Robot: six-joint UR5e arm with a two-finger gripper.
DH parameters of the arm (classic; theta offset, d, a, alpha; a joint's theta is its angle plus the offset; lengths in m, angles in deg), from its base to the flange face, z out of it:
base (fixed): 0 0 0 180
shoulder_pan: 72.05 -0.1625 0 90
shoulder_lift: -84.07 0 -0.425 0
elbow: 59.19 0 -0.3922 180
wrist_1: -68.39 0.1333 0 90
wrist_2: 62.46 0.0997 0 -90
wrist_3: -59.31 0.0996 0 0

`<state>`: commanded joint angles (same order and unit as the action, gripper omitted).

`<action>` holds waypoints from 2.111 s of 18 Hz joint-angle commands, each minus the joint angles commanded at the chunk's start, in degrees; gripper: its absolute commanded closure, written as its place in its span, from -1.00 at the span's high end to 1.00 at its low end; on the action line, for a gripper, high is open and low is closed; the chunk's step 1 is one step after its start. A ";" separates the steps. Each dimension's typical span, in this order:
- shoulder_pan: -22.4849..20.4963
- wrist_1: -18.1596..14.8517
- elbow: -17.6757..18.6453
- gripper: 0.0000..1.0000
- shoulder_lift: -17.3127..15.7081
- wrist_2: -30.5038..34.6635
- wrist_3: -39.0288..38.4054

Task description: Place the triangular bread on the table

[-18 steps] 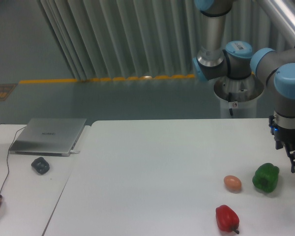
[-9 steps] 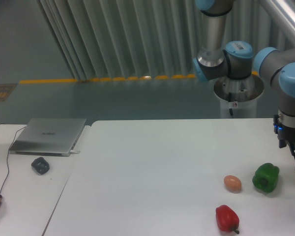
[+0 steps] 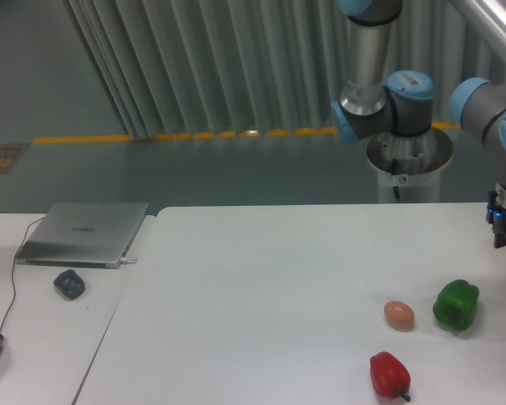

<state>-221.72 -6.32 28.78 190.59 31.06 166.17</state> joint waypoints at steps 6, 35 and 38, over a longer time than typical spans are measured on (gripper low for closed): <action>-2.03 0.17 0.00 1.00 -0.26 2.54 10.21; -9.94 7.38 0.18 1.00 6.94 2.64 27.00; -10.20 7.38 -0.09 1.00 7.47 2.64 27.18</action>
<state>-231.92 1.06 28.70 198.06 33.69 193.34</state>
